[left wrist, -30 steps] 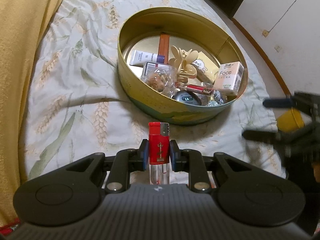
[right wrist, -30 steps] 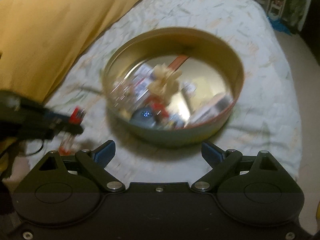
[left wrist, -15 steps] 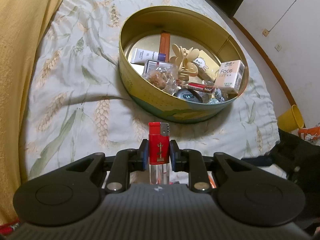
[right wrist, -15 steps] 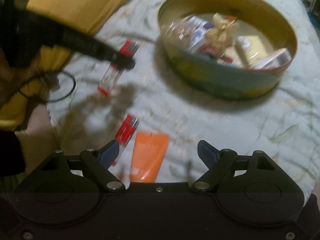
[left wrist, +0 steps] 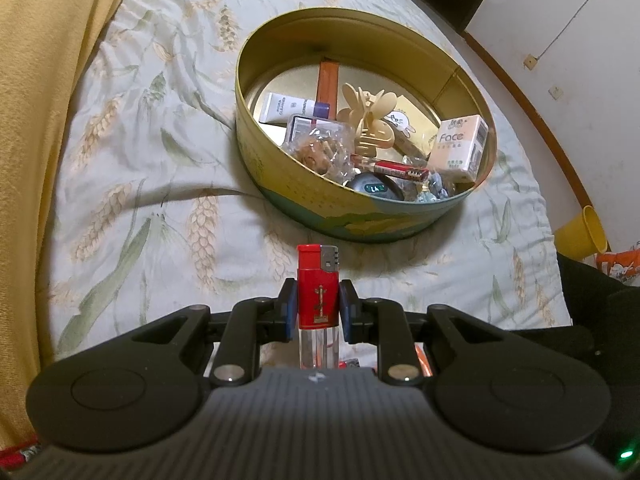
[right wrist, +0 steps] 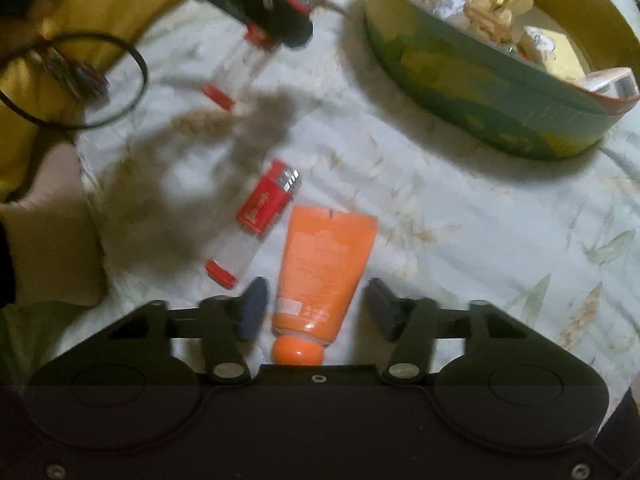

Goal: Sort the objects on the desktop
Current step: 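Move the right gripper to the orange squeeze tube and grasp it, then carry the held red lighter into the tin and open the left gripper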

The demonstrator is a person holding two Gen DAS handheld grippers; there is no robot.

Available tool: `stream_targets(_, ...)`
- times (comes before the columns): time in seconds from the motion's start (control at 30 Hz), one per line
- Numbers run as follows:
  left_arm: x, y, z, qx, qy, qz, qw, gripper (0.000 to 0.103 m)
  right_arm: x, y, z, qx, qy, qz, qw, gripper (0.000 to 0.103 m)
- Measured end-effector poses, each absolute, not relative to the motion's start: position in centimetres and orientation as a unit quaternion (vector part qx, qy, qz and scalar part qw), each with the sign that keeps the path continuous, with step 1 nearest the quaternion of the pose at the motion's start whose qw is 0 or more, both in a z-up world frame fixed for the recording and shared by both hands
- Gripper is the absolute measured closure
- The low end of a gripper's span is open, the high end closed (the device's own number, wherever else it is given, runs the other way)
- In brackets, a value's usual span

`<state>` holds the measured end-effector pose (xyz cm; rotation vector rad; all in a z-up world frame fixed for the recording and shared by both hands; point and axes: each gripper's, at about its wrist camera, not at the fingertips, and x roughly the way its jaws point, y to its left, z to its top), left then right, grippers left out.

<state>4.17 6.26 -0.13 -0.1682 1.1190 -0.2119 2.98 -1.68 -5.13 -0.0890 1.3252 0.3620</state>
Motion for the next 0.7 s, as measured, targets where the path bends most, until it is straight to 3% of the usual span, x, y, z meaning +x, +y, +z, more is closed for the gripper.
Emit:
stream_targets(0.1,4.2,6.3,-0.1,-0.080,0.529,-0.100,0.839,0.079,2.7,-1.7,-5.3,-0.046,0.608,0.166,0.775,0.065)
stream_targets(0.7,4.2,5.8,0.4,-0.067,0.530,-0.114,0.838,0.079,3.0,-8.5,-0.9,0.025,0.568,0.126,0.813,0.065)
